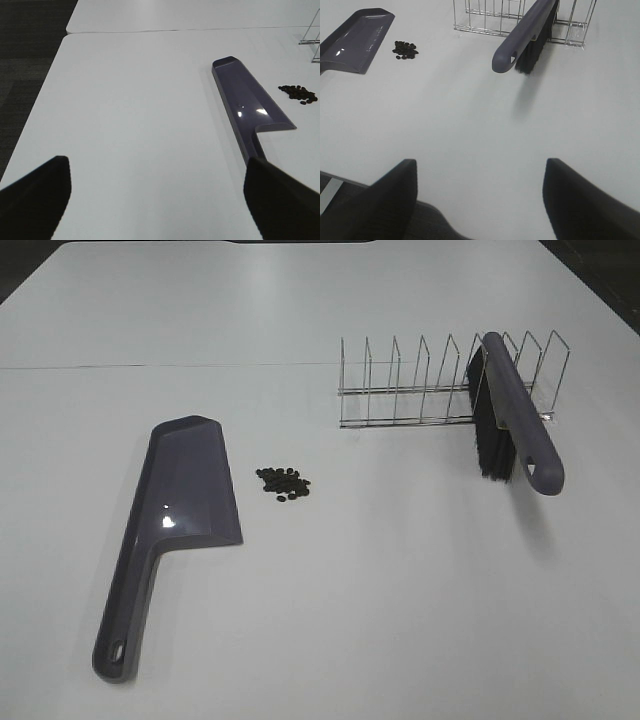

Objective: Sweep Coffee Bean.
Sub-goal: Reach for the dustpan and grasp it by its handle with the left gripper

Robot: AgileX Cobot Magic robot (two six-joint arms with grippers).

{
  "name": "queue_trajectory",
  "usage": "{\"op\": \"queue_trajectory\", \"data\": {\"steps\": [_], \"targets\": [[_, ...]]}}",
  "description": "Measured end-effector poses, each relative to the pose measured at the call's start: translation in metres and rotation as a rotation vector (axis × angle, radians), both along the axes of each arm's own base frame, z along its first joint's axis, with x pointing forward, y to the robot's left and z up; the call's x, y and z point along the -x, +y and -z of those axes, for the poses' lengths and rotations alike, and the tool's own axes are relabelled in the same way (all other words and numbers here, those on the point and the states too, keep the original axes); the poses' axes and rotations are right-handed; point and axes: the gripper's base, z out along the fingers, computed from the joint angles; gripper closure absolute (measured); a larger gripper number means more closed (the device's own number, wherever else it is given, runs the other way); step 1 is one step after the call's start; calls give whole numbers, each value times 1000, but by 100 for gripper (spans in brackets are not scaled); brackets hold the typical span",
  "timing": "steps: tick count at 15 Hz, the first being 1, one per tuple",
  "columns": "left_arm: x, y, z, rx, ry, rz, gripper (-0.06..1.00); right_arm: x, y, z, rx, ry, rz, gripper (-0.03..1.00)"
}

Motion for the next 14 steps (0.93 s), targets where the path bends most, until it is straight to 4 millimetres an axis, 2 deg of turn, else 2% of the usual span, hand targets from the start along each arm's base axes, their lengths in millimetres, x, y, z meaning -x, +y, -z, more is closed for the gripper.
{"op": "queue_trajectory", "data": {"steps": [10, 14], "targets": [[0, 0, 0, -3, -1, -4, 11, 0, -2, 0, 16, 0, 18, 37], [0, 1, 0, -4, -1, -5, 11, 0, -3, 0, 23, -1, 22, 30]]}}
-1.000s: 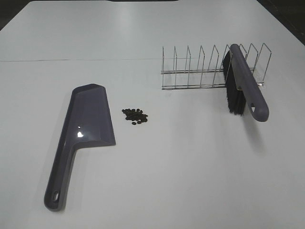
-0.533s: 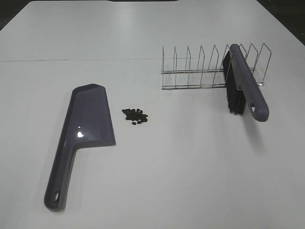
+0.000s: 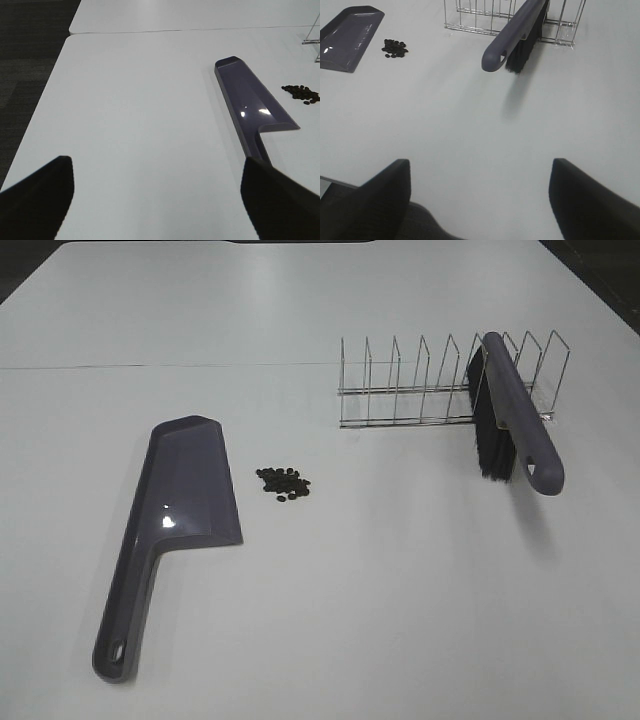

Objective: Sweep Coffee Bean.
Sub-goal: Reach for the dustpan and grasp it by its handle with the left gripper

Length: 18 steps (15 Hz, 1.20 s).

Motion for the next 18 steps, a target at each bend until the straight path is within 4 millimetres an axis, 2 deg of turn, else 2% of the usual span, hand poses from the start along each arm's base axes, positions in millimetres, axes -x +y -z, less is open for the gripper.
{"op": "queue_trajectory", "data": {"steps": [11, 15, 16, 18], "targets": [[-1, 0, 0, -1, 5, 0, 12, -1, -3, 0, 22, 0, 32, 29], [-18, -2, 0, -14, 113, 0, 13, -1, -3, 0, 22, 0, 32, 29], [-33, -4, 2, -26, 209, 0, 13, -1, -3, 0, 22, 0, 32, 29], [-46, -6, 5, -37, 288, 1, 13, -1, -3, 0, 22, 0, 32, 29]]}}
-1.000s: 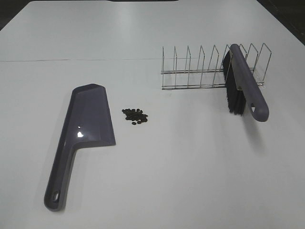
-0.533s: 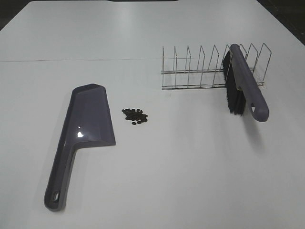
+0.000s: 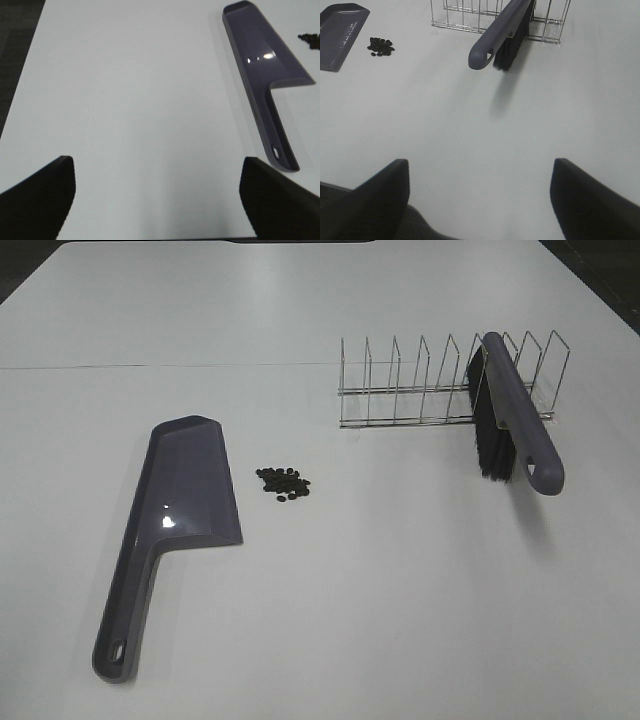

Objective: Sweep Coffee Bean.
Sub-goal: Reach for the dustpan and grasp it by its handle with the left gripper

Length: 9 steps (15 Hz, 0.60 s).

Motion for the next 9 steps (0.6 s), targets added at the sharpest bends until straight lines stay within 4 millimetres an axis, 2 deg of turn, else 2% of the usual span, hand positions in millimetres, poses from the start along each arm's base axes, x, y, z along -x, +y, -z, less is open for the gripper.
{"op": "queue_trajectory", "data": {"steps": [5, 9], "targets": [[-44, -5, 19, -36, 296, 0, 13, 0, 0, 0, 0, 0, 0, 29], [-66, -8, 36, -57, 470, -1, 13, 0, 0, 0, -1, 0, 1, 29]]}}
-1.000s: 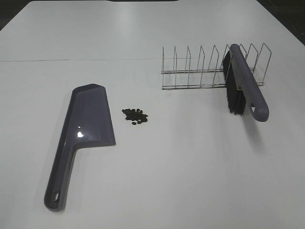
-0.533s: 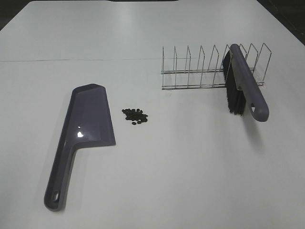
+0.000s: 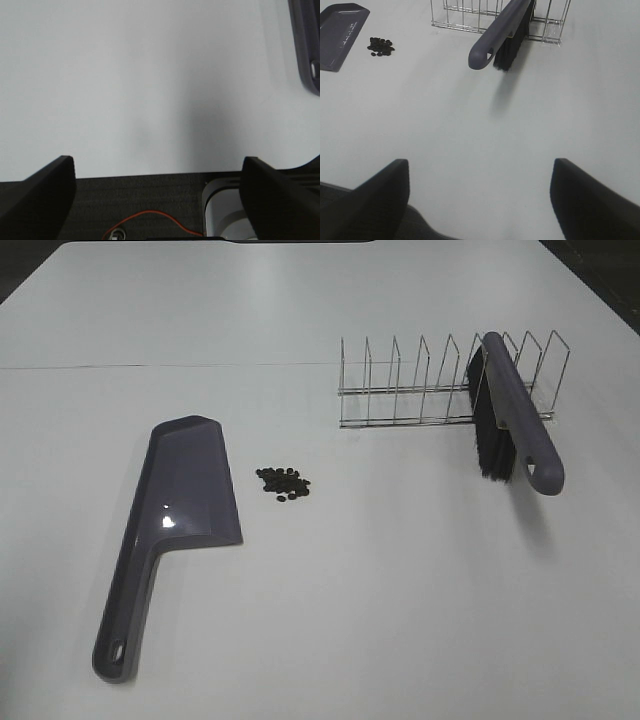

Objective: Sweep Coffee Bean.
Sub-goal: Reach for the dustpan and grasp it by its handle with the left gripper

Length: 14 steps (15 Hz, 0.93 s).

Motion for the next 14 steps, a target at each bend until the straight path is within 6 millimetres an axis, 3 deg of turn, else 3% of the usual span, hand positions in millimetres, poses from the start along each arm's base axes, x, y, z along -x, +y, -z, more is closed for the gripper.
{"op": "queue_trajectory", "data": {"steps": [6, 11, 14], "targets": [[-27, -3, 28, -19, 233, -48, 13, 0, 0, 0, 0, 0, 0, 29], [-66, -18, 33, 179, 39, -219, 13, 0, 0, 0, 0, 0, 0, 29], [-99, -30, 46, 255, 133, -250, 13, 0, 0, 0, 0, 0, 0, 29]]}}
